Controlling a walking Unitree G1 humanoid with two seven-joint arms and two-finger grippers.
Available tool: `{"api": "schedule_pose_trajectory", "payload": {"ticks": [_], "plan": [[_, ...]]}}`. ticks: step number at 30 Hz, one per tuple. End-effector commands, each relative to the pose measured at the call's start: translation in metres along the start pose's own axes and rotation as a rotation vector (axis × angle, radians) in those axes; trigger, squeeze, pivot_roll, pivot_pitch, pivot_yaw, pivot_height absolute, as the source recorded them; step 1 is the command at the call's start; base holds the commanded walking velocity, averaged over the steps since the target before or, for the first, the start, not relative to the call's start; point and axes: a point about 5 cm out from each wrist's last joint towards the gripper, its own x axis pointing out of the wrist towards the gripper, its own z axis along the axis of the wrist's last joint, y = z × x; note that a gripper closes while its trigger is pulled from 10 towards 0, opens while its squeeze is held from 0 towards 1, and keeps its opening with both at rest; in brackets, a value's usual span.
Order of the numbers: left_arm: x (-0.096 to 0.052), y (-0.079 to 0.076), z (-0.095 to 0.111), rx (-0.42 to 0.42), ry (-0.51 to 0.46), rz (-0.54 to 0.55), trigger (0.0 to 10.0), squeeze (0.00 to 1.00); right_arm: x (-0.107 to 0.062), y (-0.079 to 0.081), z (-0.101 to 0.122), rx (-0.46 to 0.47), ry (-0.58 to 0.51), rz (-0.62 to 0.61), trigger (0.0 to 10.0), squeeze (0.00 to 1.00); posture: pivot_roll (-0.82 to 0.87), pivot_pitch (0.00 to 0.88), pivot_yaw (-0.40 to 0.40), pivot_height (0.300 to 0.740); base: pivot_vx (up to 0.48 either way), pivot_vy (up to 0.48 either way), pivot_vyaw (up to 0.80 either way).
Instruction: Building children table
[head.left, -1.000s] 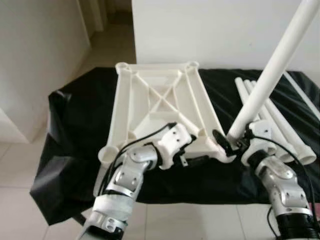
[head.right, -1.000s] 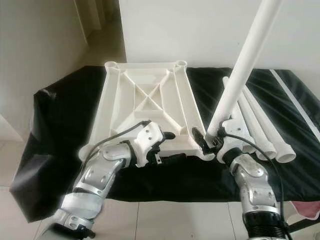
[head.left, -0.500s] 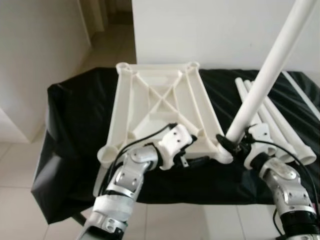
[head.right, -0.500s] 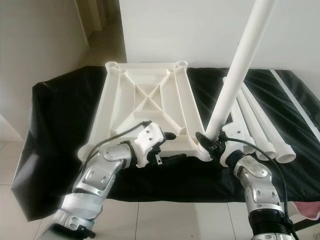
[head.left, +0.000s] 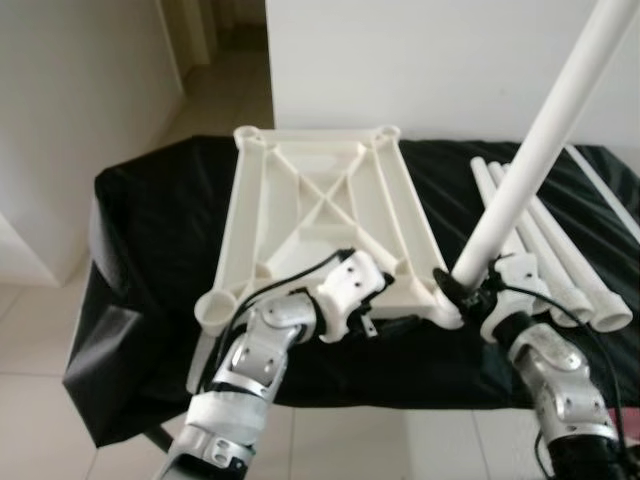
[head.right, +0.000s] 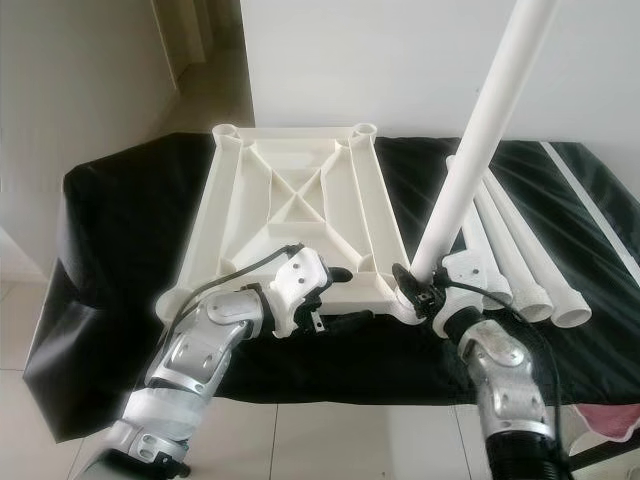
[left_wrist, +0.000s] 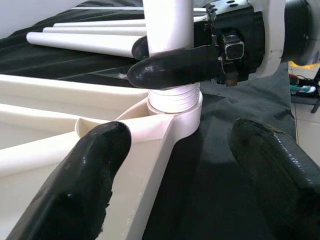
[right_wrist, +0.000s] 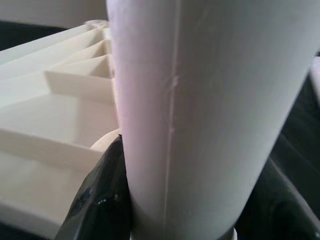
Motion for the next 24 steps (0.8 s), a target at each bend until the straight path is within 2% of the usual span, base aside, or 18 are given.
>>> {"api": "schedule_pose_trajectory", "payload": {"ticks": [1,3,6,7,11,13,14,15,17,20,24], "plan": [[-0.001,0.005,-0.005,0.005,0.023,0.132,10.0,0.00,-0.003,0.003,-0.004,0.019,0.011,-0.102,10.0,0.00,0.01,0.000,-0.024,0.740,0.000,0.000,0.00],[-0.001,0.005,-0.005,0.005,0.024,0.132,10.0,0.00,-0.004,0.003,-0.003,0.029,0.001,-0.128,10.0,0.00,0.01,0.000,-0.024,0.740,0.000,0.000,0.00],[0.000,0.006,-0.005,0.004,0.026,0.142,10.0,0.00,-0.005,0.005,-0.002,0.057,0.014,-0.268,10.0,0.00,0.01,0.000,-0.021,0.740,0.000,0.000,0.00],[0.000,0.006,-0.005,0.004,0.026,0.142,10.0,0.00,-0.005,0.005,-0.002,0.057,0.014,-0.268,10.0,0.00,0.01,0.000,-0.021,0.740,0.000,0.000,0.00],[0.000,0.007,-0.006,-0.005,0.029,0.142,10.0,0.00,-0.010,0.011,-0.002,0.079,0.030,-0.559,10.0,0.00,0.00,0.000,-0.015,0.740,0.000,0.000,0.00],[0.000,0.007,-0.006,-0.005,0.029,0.142,10.0,0.00,-0.010,0.011,-0.002,0.079,0.030,-0.559,10.0,0.00,0.00,0.000,-0.015,0.740,0.000,0.000,0.00],[0.000,0.008,-0.006,-0.009,0.030,0.140,10.0,0.00,-0.012,0.020,-0.002,0.127,0.035,-0.668,10.0,0.00,0.00,0.000,-0.015,0.740,0.000,0.000,0.00],[0.000,0.008,-0.006,-0.009,0.030,0.140,10.0,0.00,-0.012,0.020,-0.002,0.127,0.035,-0.668,10.0,0.00,0.00,0.000,-0.015,0.740,0.000,0.000,0.00],[-0.001,0.010,-0.005,-0.017,0.033,0.147,10.0,0.00,-0.010,0.035,-0.004,0.184,0.039,-0.733,10.0,0.00,0.01,0.000,-0.008,0.740,0.000,0.000,0.00],[-0.002,0.013,-0.006,-0.028,0.039,0.155,10.0,0.00,-0.005,0.043,0.002,0.209,0.003,-0.670,10.0,0.00,0.00,0.000,0.003,0.740,0.000,0.000,0.00],[-0.002,0.014,-0.006,-0.025,0.047,0.153,10.0,0.00,-0.008,0.037,0.007,0.187,-0.034,-0.679,10.0,0.00,0.00,0.000,0.007,0.740,0.000,0.000,0.00]]}}
